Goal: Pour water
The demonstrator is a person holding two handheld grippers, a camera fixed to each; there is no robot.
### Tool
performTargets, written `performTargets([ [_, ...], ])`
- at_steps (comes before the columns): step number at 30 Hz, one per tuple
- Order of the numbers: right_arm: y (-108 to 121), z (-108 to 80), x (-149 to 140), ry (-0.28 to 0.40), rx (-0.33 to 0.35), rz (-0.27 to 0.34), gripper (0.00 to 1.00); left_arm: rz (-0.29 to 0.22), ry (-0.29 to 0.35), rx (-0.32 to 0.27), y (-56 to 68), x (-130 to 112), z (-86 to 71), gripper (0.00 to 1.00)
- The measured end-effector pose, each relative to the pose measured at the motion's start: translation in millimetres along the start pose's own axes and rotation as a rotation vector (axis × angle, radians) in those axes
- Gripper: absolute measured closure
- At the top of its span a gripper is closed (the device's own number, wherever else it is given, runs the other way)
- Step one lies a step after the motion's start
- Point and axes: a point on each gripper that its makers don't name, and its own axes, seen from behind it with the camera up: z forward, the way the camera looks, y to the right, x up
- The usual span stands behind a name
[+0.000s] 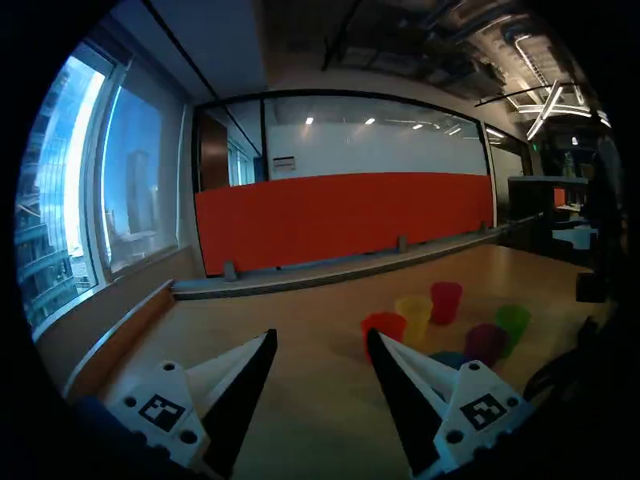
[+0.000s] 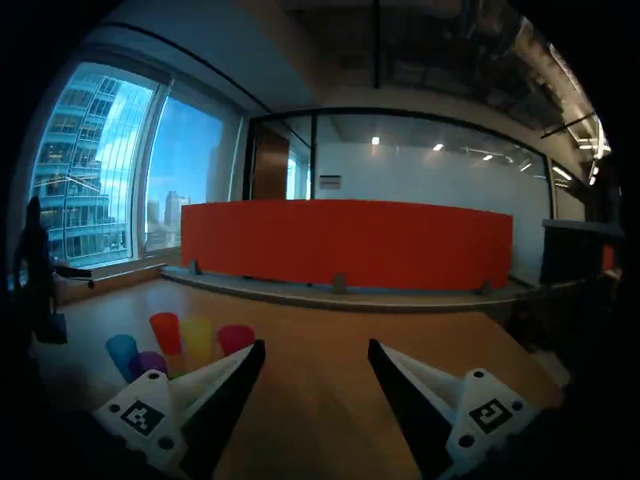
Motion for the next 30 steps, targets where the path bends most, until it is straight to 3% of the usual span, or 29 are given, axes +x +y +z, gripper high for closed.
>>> performTargets([
  [12,16.1,-6.7,16.4,0.084,-0.128,0.007,0.01,-0.052,0.111,0.103,-12.3,27.5,-10.4,0.18],
  [24,23.2,-6.1,20.6,0.093,-0.159,0.023,0.01,-0.056,0.119,0.119,-11.7,30.0,-10.3,0.18],
  [30,24.9,-3.7,25.2,0.100,-0.170,0.020,0.01,-0.034,0.136,0.134,-9.1,35.0,-9.5,0.18],
])
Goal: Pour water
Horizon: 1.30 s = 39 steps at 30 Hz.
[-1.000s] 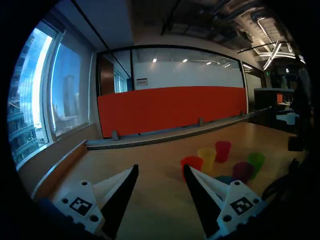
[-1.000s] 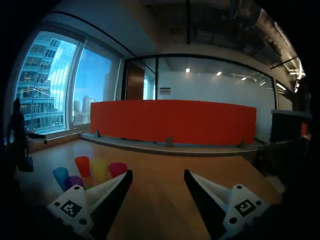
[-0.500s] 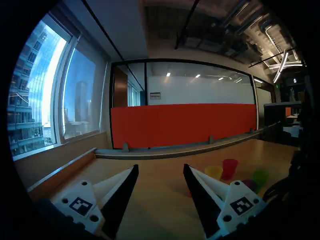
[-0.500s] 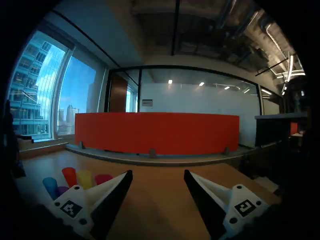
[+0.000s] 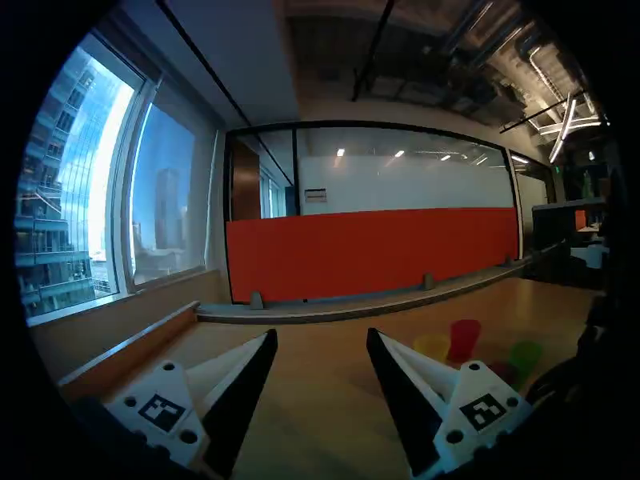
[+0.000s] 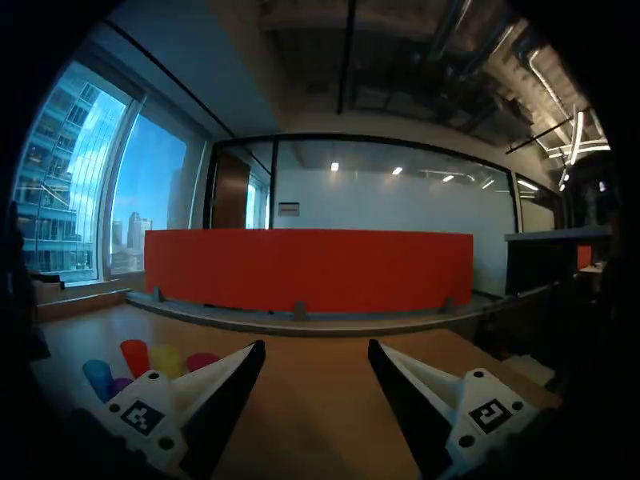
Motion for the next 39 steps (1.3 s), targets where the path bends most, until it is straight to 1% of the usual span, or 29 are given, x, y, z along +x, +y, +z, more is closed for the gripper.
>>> performTargets([
  [5,3.1,-1.8,2.7,0.004,-0.010,0.012,0.00,0.010,0.027,0.018,2.2,4.6,-2.1,0.18],
  [9,-1.9,-5.4,5.0,0.001,0.008,0.021,0.00,0.008,0.047,0.031,3.0,4.9,-3.1,0.18],
  [14,-3.4,-9.3,11.3,0.013,0.011,0.037,0.00,0.017,0.066,0.053,1.5,2.3,-5.9,0.18],
  [18,-4.2,-11.6,8.1,0.001,0.009,0.038,0.01,0.023,0.075,0.067,0.6,-3.1,-8.0,0.18],
  [27,-5.6,-13.8,-9.1,-0.049,-0.001,0.015,0.01,-0.001,0.064,0.100,-3.3,-26.5,-11.5,0.18],
  [33,-10.9,-14.3,-11.8,-0.064,0.003,0.019,0.00,-0.012,0.047,0.101,0.1,-41.7,-9.9,0.18],
  [39,-14.1,-14.6,-12.7,-0.075,0.007,0.007,0.00,-0.013,0.039,0.107,2.2,-51.2,-8.1,0.18],
])
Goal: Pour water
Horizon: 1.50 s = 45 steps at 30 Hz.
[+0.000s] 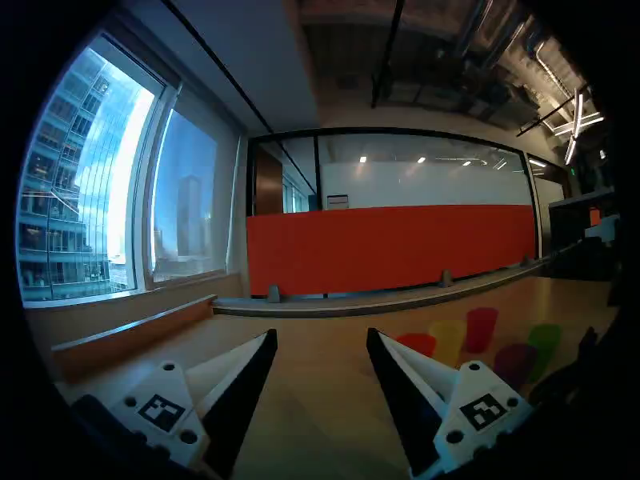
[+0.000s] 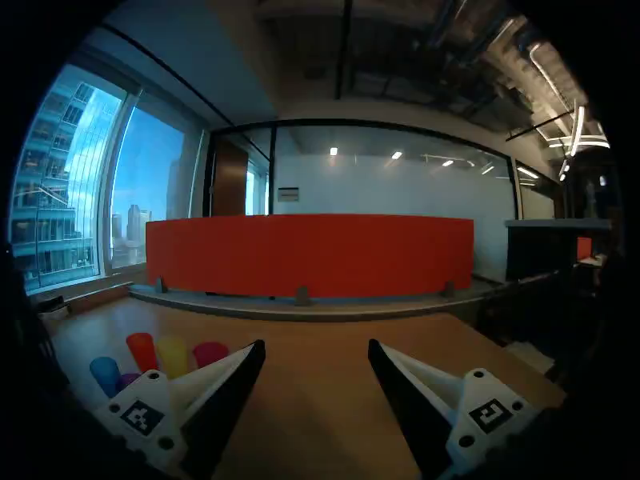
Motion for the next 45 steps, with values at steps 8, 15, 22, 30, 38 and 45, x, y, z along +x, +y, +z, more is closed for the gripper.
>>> performTargets([
  [8,-2.1,1.0,-0.3,-0.008,-0.001,-0.006,0.00,-0.012,-0.009,0.002,3.9,-9.4,2.0,0.18],
  [15,-4.4,1.8,2.5,-0.008,0.001,-0.012,0.01,-0.019,-0.018,0.004,8.7,-16.0,3.5,0.18],
  [22,-3.3,2.3,4.3,-0.006,-0.004,-0.011,0.01,-0.032,-0.028,0.003,11.4,-22.3,4.4,0.18],
  [30,0.1,-0.2,6.6,-0.001,-0.015,-0.010,0.00,-0.039,-0.042,-0.004,15.3,-29.6,5.8,0.18],
  [38,4.2,-1.8,7.1,0.000,-0.023,-0.010,0.00,-0.049,-0.057,-0.013,20.0,-34.1,5.8,0.18],
  [45,6.2,-2.6,4.2,0.000,-0.025,-0.006,0.00,-0.049,-0.070,-0.019,22.5,-37.1,7.2,0.18],
])
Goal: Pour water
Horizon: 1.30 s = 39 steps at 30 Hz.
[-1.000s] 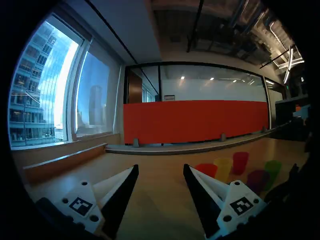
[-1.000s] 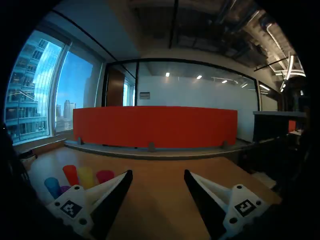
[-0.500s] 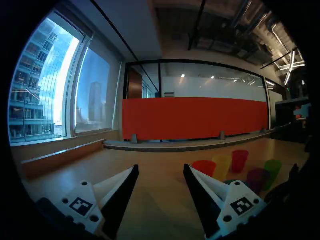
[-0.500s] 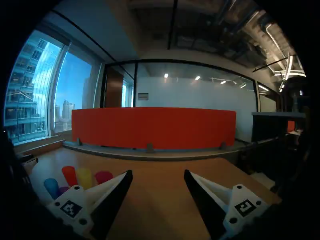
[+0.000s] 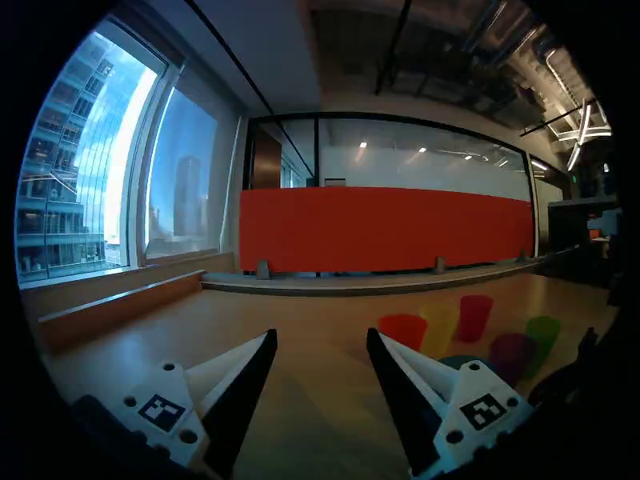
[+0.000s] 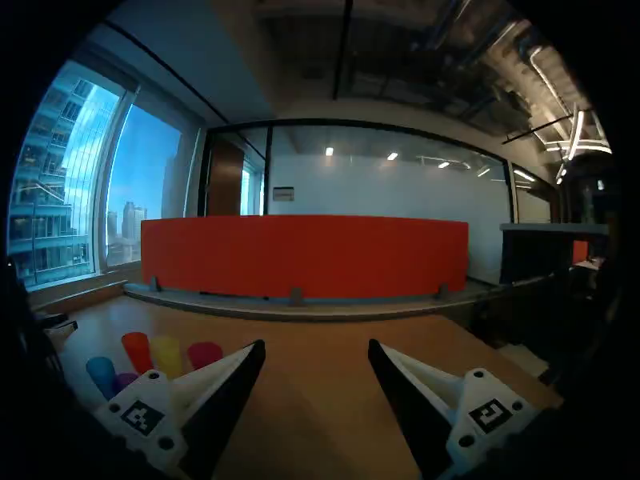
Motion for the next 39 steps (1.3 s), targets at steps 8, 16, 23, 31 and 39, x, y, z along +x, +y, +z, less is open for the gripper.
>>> performTargets([
  [8,3.3,-1.5,1.8,0.006,-0.003,0.005,0.00,0.003,0.000,-0.002,0.9,-0.3,0.6,0.18],
  [16,6.6,-4.5,2.3,0.012,-0.005,-0.007,0.00,0.004,-0.001,-0.003,1.3,-1.0,1.2,0.18],
  [23,6.4,-6.3,5.3,0.035,0.003,-0.026,0.01,0.004,-0.001,-0.003,0.9,-1.4,1.1,0.18],
  [31,7.8,-0.7,1.9,0.060,0.002,-0.027,0.01,0.005,-0.001,-0.003,0.8,-1.3,0.8,0.18],
  [39,6.6,11.0,-3.4,0.102,-0.008,-0.004,0.01,0.005,-0.001,-0.003,0.7,-1.0,0.5,0.18],
])
